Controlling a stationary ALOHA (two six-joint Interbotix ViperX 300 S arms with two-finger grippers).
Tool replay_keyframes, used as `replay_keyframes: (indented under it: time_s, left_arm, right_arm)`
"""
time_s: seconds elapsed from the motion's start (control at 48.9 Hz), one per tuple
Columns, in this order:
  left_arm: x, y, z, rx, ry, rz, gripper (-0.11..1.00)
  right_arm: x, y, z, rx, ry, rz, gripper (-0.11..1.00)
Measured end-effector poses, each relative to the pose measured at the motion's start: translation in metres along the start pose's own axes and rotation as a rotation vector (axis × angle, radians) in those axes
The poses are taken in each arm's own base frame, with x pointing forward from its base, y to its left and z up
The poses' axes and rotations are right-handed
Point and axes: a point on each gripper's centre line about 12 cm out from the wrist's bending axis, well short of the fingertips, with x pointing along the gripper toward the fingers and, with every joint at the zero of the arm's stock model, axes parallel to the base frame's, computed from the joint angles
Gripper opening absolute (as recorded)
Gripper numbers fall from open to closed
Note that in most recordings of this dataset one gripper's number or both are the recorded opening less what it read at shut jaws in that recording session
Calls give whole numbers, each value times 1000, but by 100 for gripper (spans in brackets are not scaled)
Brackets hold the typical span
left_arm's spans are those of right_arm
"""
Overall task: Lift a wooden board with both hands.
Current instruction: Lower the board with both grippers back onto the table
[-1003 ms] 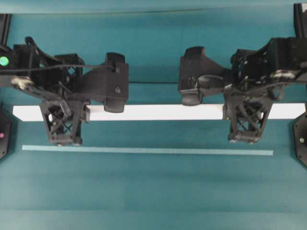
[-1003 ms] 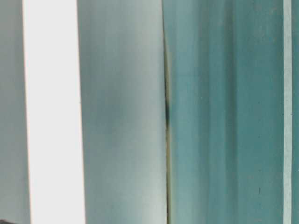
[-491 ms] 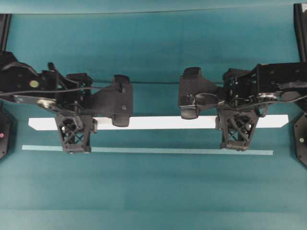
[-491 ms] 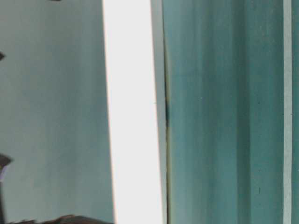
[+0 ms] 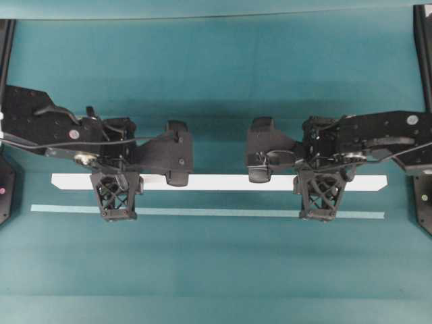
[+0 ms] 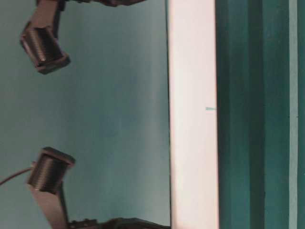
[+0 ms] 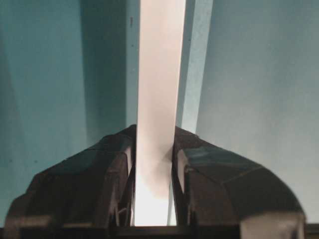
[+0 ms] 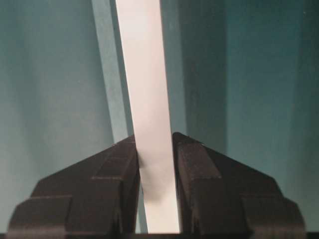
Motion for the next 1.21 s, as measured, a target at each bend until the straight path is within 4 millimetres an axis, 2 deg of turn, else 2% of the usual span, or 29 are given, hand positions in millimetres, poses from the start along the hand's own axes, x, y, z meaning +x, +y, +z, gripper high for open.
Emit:
replay_keyframes:
  time_s: [0.164, 0.43, 0.778, 1.208]
  left_arm:
    - [16, -2, -6, -3, -6, -2, 17]
    - [28, -4, -10, -9, -8, -4, 17]
    - [45, -13, -17, -55, -36, -14, 17]
    - [64, -14, -20, -58, -45, -17, 17]
  right_arm:
    - [14, 4, 1, -3, -3, 9, 21]
    - [35, 16, 6, -29, 6, 19, 21]
    - [47, 15, 3, -46, -5, 18, 21]
    - [64, 15, -1, -47, -2, 17, 21]
